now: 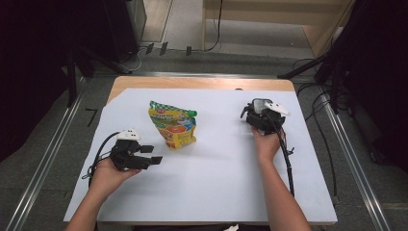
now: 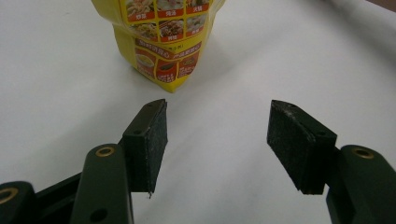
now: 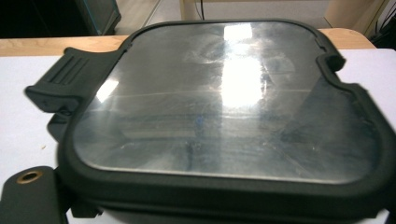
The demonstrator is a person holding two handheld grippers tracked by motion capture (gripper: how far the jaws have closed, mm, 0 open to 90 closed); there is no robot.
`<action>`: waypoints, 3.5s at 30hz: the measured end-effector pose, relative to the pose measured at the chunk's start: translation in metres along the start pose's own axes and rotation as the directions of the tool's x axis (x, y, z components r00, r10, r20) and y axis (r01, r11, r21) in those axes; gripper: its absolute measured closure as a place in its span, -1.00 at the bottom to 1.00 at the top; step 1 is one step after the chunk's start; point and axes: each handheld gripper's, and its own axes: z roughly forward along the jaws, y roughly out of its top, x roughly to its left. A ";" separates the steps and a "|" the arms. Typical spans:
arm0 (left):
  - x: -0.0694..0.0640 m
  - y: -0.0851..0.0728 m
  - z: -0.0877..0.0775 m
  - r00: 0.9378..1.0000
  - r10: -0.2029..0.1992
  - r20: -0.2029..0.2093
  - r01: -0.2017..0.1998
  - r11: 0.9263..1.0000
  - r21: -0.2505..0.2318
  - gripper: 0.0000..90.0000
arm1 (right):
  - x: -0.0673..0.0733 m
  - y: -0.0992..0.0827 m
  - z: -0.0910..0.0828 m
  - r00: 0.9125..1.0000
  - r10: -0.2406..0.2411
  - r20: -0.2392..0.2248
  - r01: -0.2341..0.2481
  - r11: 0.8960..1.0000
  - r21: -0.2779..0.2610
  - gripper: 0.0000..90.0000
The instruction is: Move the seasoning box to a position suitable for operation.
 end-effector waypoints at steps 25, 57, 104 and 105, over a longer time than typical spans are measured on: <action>0.002 -0.001 0.001 1.000 -0.014 0.010 0.014 1.000 0.005 -0.13 | -0.008 0.008 -0.013 0.999 0.007 -0.031 -0.007 1.000 -0.015 -0.64; -0.011 0.000 0.012 0.998 0.006 0.057 -0.007 1.000 0.028 -0.12 | 0.000 -0.004 -0.090 0.942 -0.111 -0.317 0.119 0.993 0.006 -0.64; -0.034 0.019 0.033 0.987 0.098 0.125 -0.106 0.993 0.060 -0.12 | 0.074 -0.061 -0.117 0.811 -0.273 -0.517 0.322 0.947 0.005 -0.65; -0.034 0.019 0.033 0.988 0.099 0.121 -0.107 0.992 0.061 -0.12 | 0.072 -0.063 -0.117 0.814 -0.262 -0.519 0.312 0.950 0.010 -0.65</action>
